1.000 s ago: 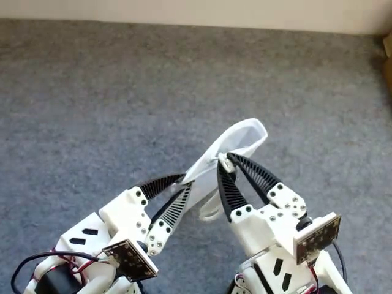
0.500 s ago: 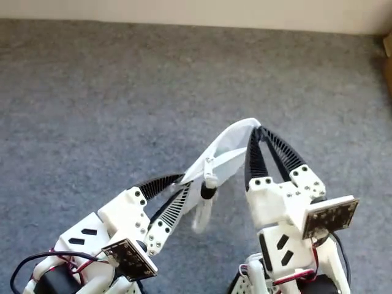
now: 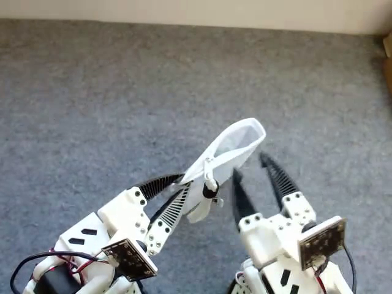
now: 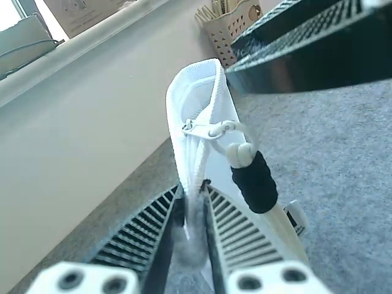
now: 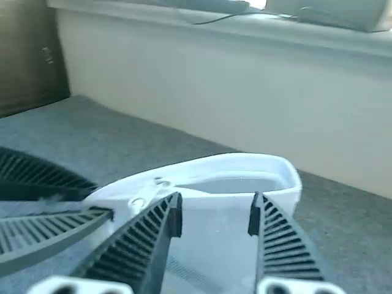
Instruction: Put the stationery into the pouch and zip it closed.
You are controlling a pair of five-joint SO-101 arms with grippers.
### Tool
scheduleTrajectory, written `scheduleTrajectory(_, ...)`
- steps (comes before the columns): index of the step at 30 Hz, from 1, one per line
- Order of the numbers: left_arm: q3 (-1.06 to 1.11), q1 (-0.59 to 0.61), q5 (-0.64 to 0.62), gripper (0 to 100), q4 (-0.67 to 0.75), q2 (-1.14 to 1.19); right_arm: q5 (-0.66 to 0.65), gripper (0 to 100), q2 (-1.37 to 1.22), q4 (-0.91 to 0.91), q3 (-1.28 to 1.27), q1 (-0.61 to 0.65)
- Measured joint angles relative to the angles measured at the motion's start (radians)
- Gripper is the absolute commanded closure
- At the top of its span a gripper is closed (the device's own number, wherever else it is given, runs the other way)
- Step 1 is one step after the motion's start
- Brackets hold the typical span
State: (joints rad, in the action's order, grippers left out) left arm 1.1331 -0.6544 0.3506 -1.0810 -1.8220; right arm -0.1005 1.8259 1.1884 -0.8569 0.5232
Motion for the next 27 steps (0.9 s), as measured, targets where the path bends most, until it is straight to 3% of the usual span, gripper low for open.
scheduleTrajectory(5,0.0,0.0,0.0,100,0.0,0.0,0.0,82.5,0.0,0.012,0.002,0.16)
scheduleTrajectory(11,0.0,0.0,0.0,100,0.0,0.0,0.0,82.5,0.0,0.012,0.002,0.226)
scheduleTrajectory(19,0.0,0.0,0.0,100,0.0,0.0,0.0,83.0,-0.014,-0.058,-0.063,0.233)
scheduleTrajectory(27,0.0,0.0,0.0,100,0.0,0.0,-0.043,91.4,-0.025,-0.092,-0.097,0.196)
